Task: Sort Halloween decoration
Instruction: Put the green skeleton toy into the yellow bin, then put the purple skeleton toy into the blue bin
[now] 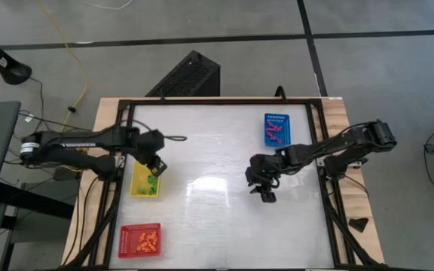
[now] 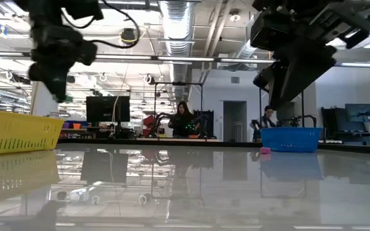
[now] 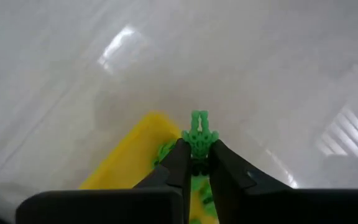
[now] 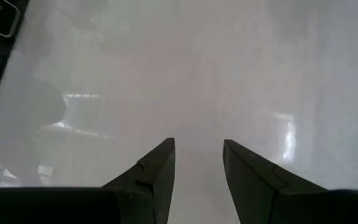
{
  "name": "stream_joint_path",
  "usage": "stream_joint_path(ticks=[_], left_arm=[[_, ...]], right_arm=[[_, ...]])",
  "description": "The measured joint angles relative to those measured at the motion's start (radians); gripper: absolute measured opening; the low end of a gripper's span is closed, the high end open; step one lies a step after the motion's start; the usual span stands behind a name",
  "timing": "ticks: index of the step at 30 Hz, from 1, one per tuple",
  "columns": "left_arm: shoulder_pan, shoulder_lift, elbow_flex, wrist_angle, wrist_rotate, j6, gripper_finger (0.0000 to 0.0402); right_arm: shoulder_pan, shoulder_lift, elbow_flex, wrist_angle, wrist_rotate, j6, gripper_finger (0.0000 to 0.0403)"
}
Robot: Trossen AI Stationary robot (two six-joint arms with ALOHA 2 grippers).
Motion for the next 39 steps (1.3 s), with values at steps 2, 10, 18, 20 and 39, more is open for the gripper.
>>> stream_joint_path(ticks=[2, 10, 18, 20, 39], left_arm=[[-0.036, -0.028, -0.033, -0.007, -0.031, -0.056, 0.0036], [-0.148, -0.040, -0.116, -0.014, -0.039, -0.182, 0.0102], [-0.241, -0.041, -0.119, -0.042, -0.045, -0.244, 0.0138], [-0.262, -0.041, -0.119, -0.026, -0.064, -0.243, 0.0143], [-0.295, -0.041, -0.120, 0.329, -0.231, 0.119, 0.0160]], right_arm=[[-0.023, 0.000, 0.014, -0.020, 0.014, -0.007, 0.0166], [-0.165, 0.000, 0.056, -0.077, 0.186, 0.143, 0.0166], [-0.292, 0.002, 0.050, -0.163, 0.210, 0.376, 0.0166], [-0.308, 0.014, 0.034, -0.181, 0.239, 0.400, 0.0166], [-0.326, 0.214, 0.016, -0.082, 0.346, 0.630, 0.0166]])
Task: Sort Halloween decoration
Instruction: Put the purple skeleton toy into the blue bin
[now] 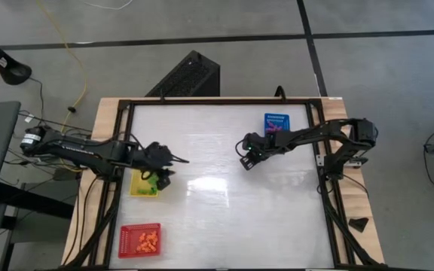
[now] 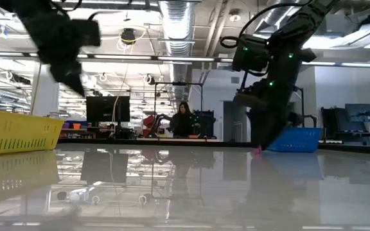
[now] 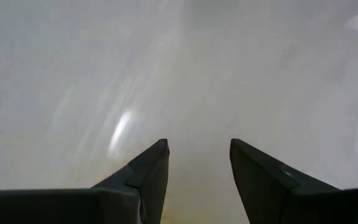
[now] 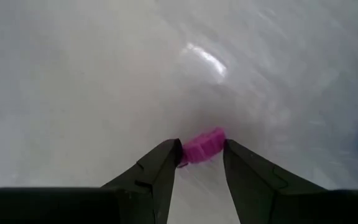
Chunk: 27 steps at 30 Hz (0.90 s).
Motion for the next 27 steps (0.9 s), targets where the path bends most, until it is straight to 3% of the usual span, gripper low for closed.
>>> stream_joint_path(ticks=[7, 12, 20, 27], left_arm=[[0.001, 0.000, -0.152, 0.618, 0.079, 0.278, 0.0160], [0.022, 0.000, -0.220, 0.864, 0.090, 0.419, 0.0160], [0.079, 0.000, -0.216, 0.880, 0.106, 0.531, 0.0160], [0.122, -0.103, -0.224, 0.801, 0.088, 0.564, 0.0160]], right_arm=[[0.001, 0.019, -0.001, 0.028, 0.040, 0.045, 0.0166], [0.012, 0.055, 0.001, 0.076, 0.046, 0.081, 0.0166], [0.039, 0.060, -0.001, 0.067, 0.056, 0.104, 0.0157], [0.059, 0.052, 0.000, 0.056, 0.051, 0.115, 0.0069]])
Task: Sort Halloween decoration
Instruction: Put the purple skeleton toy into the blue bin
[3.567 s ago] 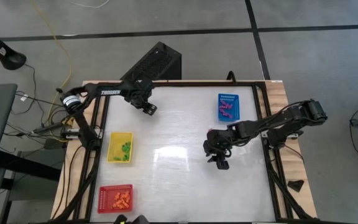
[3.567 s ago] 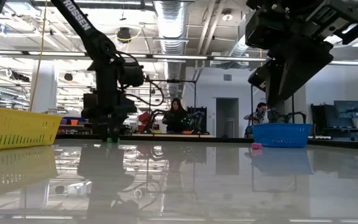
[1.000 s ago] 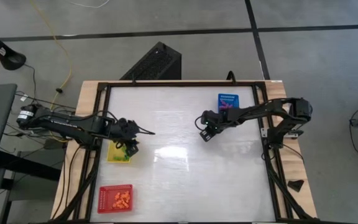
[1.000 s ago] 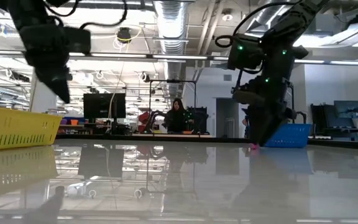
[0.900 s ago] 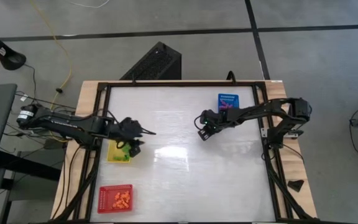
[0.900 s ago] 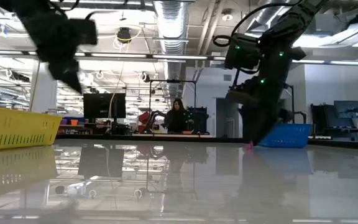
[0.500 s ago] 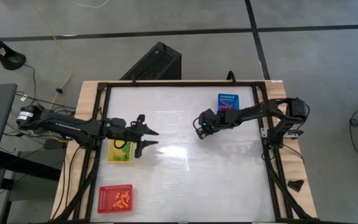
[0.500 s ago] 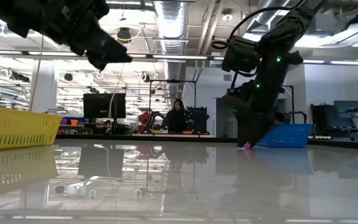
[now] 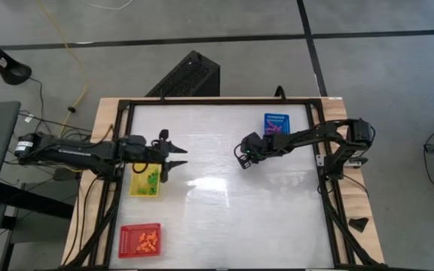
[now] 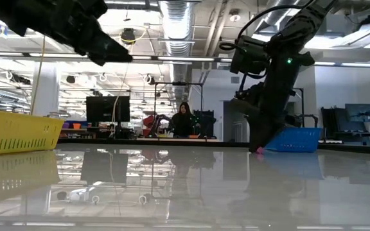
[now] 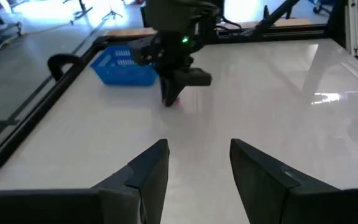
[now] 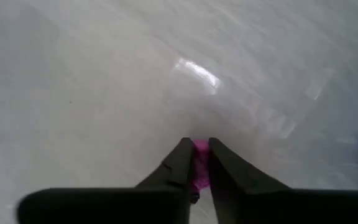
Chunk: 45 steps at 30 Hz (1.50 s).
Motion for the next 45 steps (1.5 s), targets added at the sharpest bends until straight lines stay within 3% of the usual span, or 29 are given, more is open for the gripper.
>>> stream_joint_path(ticks=[2, 6, 10, 16, 20, 25, 30, 35, 40, 45], left_arm=[[-0.001, -0.074, 0.000, -0.068, -0.007, -0.018, 0.0160], [-0.022, -0.224, -0.002, -0.129, -0.009, -0.046, 0.0160], [-0.063, -0.343, -0.097, -0.052, -0.015, -0.005, 0.0160], [-0.064, -0.500, -0.223, 0.006, -0.162, -0.032, 0.0160], [-0.064, -0.570, -0.227, -0.109, -0.143, -0.082, 0.0160], [-0.064, -0.591, -0.230, -0.193, -0.110, -0.165, 0.0160], [-0.075, -0.593, -0.343, -0.058, -0.042, -0.224, 0.0160], [-0.075, -0.593, -0.424, 0.092, -0.038, -0.298, 0.0160], [-0.075, -0.594, -0.415, 0.076, 0.054, -0.320, 0.0160], [-0.076, -0.593, -0.409, 0.073, 0.037, -0.332, 0.0160]], right_arm=[[0.010, 0.000, 0.010, -0.014, 0.001, -0.002, 0.0046], [0.025, 0.002, 0.040, -0.042, -0.005, -0.028, 0.0042], [0.035, -0.011, 0.088, -0.076, -0.047, -0.066, 0.0044], [0.025, -0.123, 0.123, -0.148, -0.026, -0.144, 0.0045], [0.003, -0.254, 0.125, -0.245, 0.072, -0.170, 0.0045], [-0.083, -0.374, 0.115, -0.422, 0.233, -0.169, 0.0046], [-0.214, -0.394, 0.046, -0.410, 0.239, -0.192, 0.0046], [-0.316, -0.379, -0.017, -0.344, 0.245, -0.217, 0.0055], [-0.335, -0.385, -0.021, -0.322, 0.246, -0.229, 0.0096], [-0.336, -0.385, -0.021, -0.340, 0.237, -0.222, 0.0162]])
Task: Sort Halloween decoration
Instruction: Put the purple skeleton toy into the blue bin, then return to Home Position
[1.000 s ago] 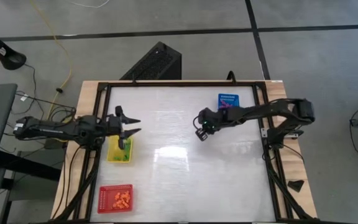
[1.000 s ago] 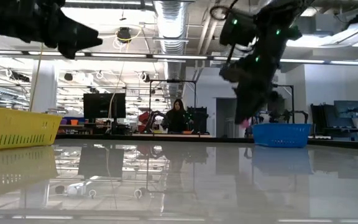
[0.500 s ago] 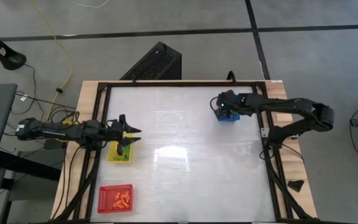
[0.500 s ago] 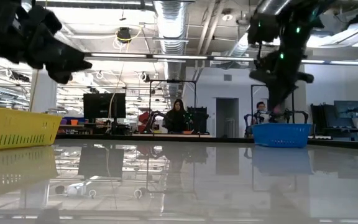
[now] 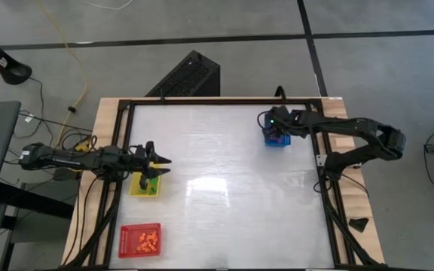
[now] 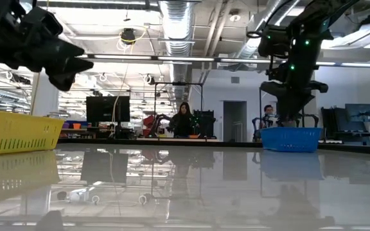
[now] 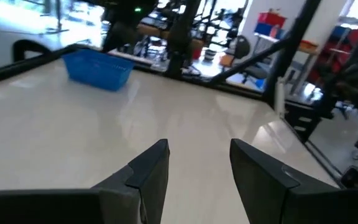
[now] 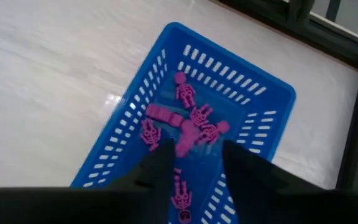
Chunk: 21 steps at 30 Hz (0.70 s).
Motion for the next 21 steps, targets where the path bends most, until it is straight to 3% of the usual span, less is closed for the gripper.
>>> stream_joint_path(ticks=[6, 10, 16, 21], left_arm=[[0.000, 0.001, -0.001, -0.102, -0.061, 0.001, 0.0160], [0.000, 0.002, -0.001, -0.116, -0.061, -0.040, 0.0160], [0.000, -0.010, -0.001, -0.114, -0.035, 0.007, 0.0160], [0.000, -0.046, -0.012, -0.073, -0.102, 0.099, 0.0160]], right_arm=[[0.007, -0.004, 0.025, -0.043, -0.028, 0.030, 0.0223], [0.097, -0.043, 0.077, -0.064, -0.047, 0.097, 0.0234], [0.443, -0.180, 0.074, 0.112, -0.010, 0.101, 0.0229], [0.795, -0.312, -0.048, 0.373, 0.297, -0.020, 0.0224]])
